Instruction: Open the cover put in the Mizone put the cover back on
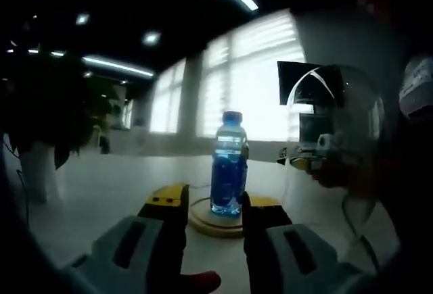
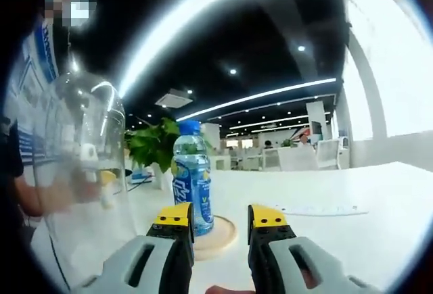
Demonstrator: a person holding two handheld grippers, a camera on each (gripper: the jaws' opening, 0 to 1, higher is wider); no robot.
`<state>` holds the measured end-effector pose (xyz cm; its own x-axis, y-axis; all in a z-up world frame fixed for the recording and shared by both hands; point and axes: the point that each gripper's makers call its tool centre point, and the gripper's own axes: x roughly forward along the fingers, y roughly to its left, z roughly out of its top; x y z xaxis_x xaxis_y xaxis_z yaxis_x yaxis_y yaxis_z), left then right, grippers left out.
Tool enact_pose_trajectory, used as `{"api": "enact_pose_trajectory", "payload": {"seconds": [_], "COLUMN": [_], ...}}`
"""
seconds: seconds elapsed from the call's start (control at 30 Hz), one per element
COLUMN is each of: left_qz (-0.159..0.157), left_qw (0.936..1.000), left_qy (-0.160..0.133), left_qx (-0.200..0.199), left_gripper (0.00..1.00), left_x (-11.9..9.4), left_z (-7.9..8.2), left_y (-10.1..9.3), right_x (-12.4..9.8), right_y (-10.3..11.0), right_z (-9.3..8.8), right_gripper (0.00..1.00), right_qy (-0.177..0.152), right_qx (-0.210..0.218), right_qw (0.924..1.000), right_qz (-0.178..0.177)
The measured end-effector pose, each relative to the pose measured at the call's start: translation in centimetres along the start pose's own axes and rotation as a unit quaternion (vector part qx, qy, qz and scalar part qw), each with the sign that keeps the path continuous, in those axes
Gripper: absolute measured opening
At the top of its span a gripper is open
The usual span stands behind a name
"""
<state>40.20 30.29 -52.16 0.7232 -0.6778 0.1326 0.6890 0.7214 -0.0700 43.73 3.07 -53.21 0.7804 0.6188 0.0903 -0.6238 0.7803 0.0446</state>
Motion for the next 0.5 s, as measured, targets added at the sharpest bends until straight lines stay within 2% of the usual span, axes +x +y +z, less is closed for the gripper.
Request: {"api": "enact_pose_trajectory", "payload": {"seconds": [0.17,0.37,0.47,0.5], "left_qz": [0.004,0.005,0.006,0.006], "left_qw": [1.0000,1.0000,0.9999,0.9998], "left_qy": [0.006,0.002,0.000,-0.002], "left_qx": [0.003,-0.004,-0.011,-0.019], "left_gripper": [0.24,0.24,0.24,0.24], "left_x": [0.11,-0.22,-0.58,-0.66], "left_z": [-0.29,-0.26,-0.30,-0.36], "left_y": [0.17,0.11,0.04,0.04], "right_x": [-0.11,-0.62,-0.60,-0.67], "right_y": [-0.45,-0.88,-0.88,-0.94], "right_z": [-0.31,0.29,0.19,-0.08], "right_gripper": [0.24,0.24,0.24,0.24], "right_qy": [0.004,-0.013,-0.016,-0.019], "right_qx": [0.008,0.026,0.028,0.041], "right_qw": [1.0000,0.9995,0.9994,0.9988], "right_qz": [-0.004,-0.014,-0.014,-0.015]}}
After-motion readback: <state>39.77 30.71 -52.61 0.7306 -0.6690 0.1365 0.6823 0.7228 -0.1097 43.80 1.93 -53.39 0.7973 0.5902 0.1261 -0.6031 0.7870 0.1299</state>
